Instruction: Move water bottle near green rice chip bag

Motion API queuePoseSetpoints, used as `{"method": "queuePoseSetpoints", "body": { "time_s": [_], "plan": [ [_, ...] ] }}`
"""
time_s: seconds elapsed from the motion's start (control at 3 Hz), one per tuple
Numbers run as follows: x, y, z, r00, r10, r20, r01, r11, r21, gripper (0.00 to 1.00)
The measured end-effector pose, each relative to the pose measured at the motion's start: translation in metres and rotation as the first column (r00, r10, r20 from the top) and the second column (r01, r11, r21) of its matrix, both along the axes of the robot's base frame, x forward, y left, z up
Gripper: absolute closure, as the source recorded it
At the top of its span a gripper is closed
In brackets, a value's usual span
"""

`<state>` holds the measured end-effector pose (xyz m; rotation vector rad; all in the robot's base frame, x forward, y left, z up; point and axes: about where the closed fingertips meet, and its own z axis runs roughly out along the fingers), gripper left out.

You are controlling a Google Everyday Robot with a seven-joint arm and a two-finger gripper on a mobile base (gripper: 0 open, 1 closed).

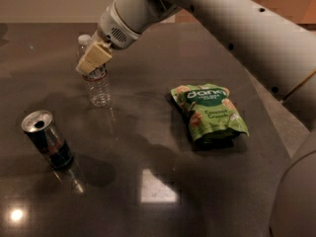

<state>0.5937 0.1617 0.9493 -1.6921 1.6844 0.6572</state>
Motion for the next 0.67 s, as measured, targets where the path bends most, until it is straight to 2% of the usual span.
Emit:
{"method": "queuePoseSetpoints", "body": {
  "time_s": [0.33,0.67],
  "plan": [
    [-0.003,-0.005,0.002,0.9998,0.012,-0.013,-0.012,1.000,-0.004,0.64],
    [-0.002,-0.029,0.013,0.9999,-0.001,-0.017,0.001,1.000,-0.019,0.87]
  ]
}}
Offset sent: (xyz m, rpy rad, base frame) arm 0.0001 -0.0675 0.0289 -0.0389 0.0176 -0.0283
